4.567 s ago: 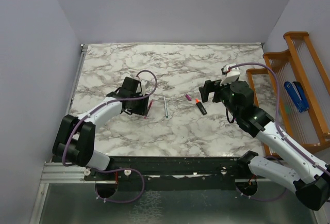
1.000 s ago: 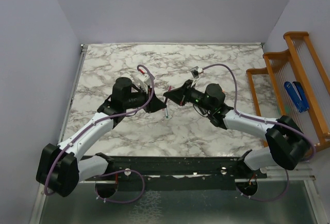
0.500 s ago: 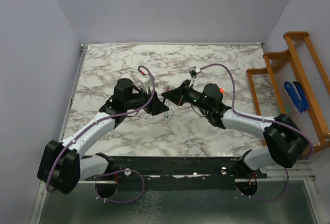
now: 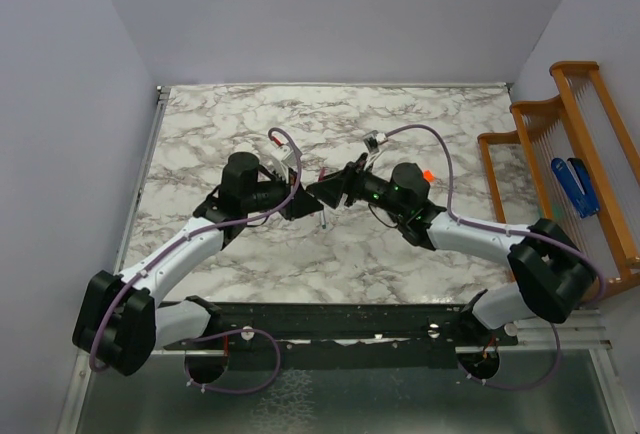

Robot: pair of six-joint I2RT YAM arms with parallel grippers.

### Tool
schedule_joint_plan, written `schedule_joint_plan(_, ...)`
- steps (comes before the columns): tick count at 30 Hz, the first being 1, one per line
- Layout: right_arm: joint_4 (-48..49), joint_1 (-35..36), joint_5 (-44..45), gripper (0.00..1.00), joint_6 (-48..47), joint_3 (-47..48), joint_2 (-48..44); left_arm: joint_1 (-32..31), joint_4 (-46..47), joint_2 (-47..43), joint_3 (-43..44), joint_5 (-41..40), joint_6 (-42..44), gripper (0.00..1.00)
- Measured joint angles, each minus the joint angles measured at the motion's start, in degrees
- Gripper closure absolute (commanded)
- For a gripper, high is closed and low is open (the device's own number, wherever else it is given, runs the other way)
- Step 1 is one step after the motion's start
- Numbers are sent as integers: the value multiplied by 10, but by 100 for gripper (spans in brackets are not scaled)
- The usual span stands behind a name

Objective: Insert the pens into the pen caps

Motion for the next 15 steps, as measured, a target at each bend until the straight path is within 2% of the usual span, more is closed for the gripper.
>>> schedule_joint_plan(4, -28, 0, 36, 0, -13, 2, -11, 0, -20, -5, 0, -20, 9, 100)
schedule_joint_plan(7, -104, 1, 113, 0, -38, 2, -60, 0, -49, -5, 2, -49, 25, 100)
schedule_joint_plan(9, -150, -2, 175, 7, -60, 2, -113, 0, -76, -5, 5, -70, 37, 100)
schedule_joint_plan(11, -201, -14, 226, 23, -90, 14, -163, 0, -96, -5, 9, -87, 45, 100)
schedule_joint_plan(12, -234, -26, 245, 28, -109, 33, -175, 0, -99, -5, 9, -94, 48, 100)
schedule_joint_plan(15, -340, -68, 256, 21, -179, 131, -150, 0, -116, -6, 12, -113, 60, 100)
